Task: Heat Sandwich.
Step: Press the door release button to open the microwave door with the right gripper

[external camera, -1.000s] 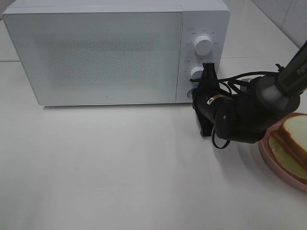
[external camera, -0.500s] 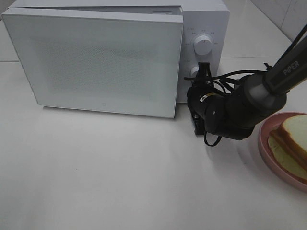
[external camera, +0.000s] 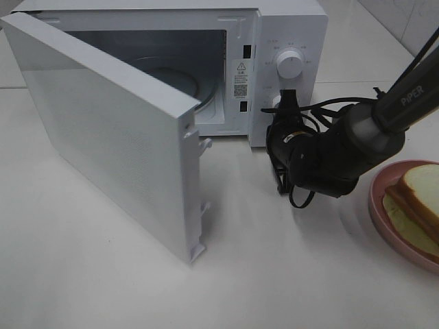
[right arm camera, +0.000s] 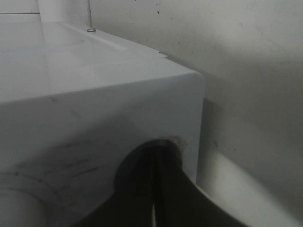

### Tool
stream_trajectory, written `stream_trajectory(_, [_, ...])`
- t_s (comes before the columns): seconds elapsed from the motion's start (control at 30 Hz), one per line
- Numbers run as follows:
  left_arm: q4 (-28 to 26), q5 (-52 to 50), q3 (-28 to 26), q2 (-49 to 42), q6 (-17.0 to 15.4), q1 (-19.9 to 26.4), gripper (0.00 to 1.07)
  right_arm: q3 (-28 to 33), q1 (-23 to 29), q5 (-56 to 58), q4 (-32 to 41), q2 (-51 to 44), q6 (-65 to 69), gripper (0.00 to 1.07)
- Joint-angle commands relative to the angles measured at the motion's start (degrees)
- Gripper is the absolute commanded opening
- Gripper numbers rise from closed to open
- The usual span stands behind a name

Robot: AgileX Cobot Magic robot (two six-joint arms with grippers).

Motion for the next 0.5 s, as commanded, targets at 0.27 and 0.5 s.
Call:
stream_trajectory(0.27, [-0.34,-0.29,0.11,-1.09,-0.40,-0.29,0.98,-6.93,-3.15,-14.67,-5.27,-0.29,-1.89,0.00])
stream_trajectory(0.5, [-0.34,-0.29,0.11,-1.09,-0.40,-0.29,0.98,-6.93,-3.04,-11.29,-5.27,-0.63,-2.18,0.00])
